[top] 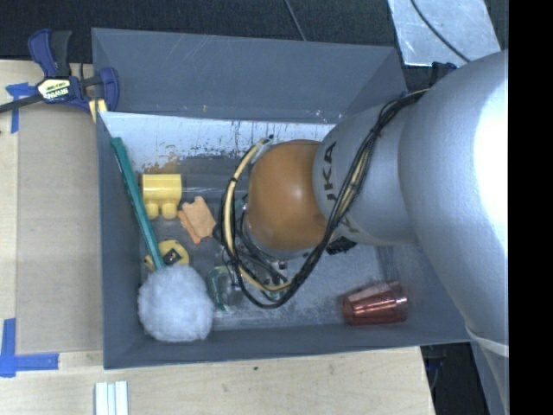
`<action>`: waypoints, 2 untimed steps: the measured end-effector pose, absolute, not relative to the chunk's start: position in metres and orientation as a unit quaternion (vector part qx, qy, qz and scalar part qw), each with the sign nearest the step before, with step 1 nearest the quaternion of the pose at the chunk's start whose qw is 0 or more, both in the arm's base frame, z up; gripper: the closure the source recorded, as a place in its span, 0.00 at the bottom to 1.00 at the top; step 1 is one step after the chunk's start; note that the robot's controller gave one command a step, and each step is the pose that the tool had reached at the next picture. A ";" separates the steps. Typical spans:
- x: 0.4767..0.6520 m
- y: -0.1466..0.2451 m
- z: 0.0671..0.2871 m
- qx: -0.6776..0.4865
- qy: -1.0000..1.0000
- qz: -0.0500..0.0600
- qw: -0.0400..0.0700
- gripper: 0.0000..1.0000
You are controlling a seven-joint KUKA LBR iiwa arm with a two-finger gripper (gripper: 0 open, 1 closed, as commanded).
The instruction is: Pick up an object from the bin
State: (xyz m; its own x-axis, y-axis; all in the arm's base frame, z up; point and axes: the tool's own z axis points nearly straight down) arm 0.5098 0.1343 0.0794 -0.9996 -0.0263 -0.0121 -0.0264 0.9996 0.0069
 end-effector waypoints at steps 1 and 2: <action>0.510 0.134 0.093 -0.013 1.000 0.003 0.006 1.00; 0.511 0.134 0.100 -0.013 1.000 0.003 0.007 1.00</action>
Offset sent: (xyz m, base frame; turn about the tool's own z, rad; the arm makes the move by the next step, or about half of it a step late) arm -0.0002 -0.0003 0.0148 0.0001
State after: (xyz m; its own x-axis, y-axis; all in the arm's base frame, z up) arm 0.5110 0.1336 0.0996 -0.9996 -0.0258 -0.0149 -0.0258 0.9996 0.0059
